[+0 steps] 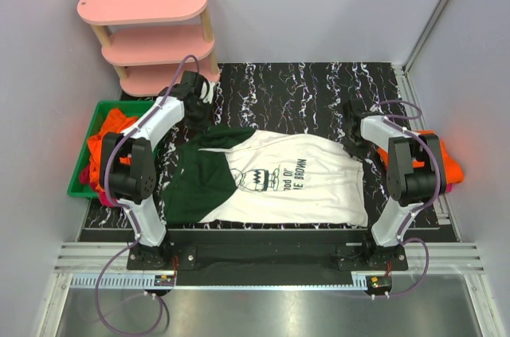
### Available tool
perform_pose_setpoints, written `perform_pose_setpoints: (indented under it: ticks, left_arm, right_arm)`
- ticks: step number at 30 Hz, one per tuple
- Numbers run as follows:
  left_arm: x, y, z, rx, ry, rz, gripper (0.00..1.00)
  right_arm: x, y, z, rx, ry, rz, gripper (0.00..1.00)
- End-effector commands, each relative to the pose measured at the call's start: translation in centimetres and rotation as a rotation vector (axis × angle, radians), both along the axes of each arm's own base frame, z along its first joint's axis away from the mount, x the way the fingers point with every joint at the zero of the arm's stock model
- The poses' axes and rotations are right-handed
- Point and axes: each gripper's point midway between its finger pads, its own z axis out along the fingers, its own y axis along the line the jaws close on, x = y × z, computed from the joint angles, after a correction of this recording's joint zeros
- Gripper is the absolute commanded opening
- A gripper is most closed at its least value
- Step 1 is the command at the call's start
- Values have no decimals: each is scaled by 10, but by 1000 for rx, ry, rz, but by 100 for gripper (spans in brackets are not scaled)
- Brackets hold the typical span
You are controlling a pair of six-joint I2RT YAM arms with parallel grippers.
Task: Fold and stack the t-shirts
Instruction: Grap the side of the flattened tshirt furthest away from the robot with both arms
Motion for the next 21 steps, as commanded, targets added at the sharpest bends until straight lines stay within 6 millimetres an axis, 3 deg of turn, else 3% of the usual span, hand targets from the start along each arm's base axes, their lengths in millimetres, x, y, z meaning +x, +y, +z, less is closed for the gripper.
perform_pose_setpoints:
  ticks: [1, 5, 12, 16, 21]
  left_arm:
    - [10, -2, 5, 3, -30, -5, 0]
    - [10, -2, 4, 5, -27, -5, 0]
    - [12, -4, 3, -4, -23, -1, 0]
    - [11, -6, 3, -13, -19, 1, 0]
    - [11, -4, 2, -6, -17, 2, 0]
  right_arm:
    - [12, -10, 2, -39, -41, -47, 38]
    - [18, -14, 7, -50, -62, -53, 39]
    - [27, -38, 6, -68, -58, -106, 45]
    - [31, -41, -9, -35, -23, -115, 46]
    - [37, -39, -7, -27, -36, -111, 46]
